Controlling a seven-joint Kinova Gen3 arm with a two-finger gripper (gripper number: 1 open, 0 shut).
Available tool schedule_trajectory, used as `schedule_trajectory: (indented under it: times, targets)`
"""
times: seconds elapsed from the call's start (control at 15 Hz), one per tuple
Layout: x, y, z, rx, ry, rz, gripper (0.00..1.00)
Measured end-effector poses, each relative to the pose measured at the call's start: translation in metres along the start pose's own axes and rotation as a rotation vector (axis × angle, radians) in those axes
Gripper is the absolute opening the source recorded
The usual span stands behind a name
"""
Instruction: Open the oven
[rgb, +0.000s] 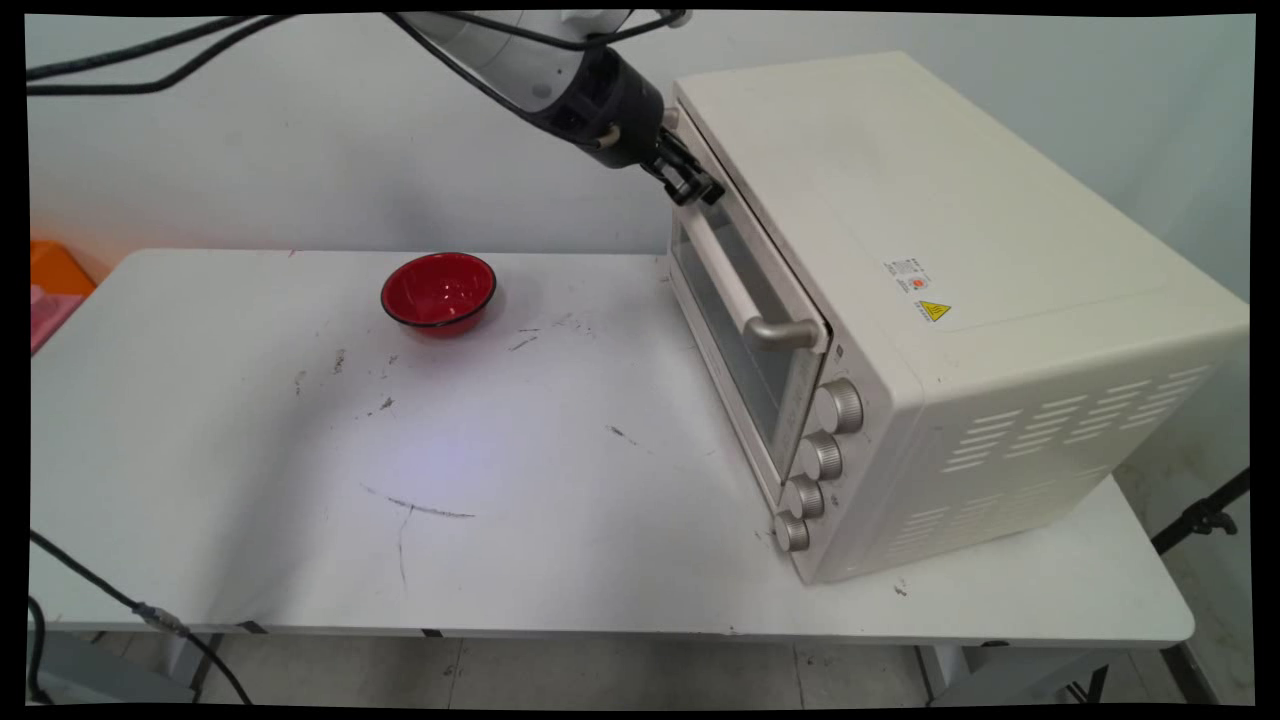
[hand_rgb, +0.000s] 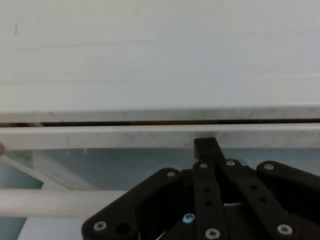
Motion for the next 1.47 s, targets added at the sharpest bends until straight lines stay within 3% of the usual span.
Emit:
schedule_trajectory:
  times: [0.8,1.47]
  targets:
    - [-0.035,-0.010,-0.022,-0.011,-0.041,0.029,0.00]
    - [-0.093,-0.018,-0.038,-0.033,-0.025,0.029,0.00]
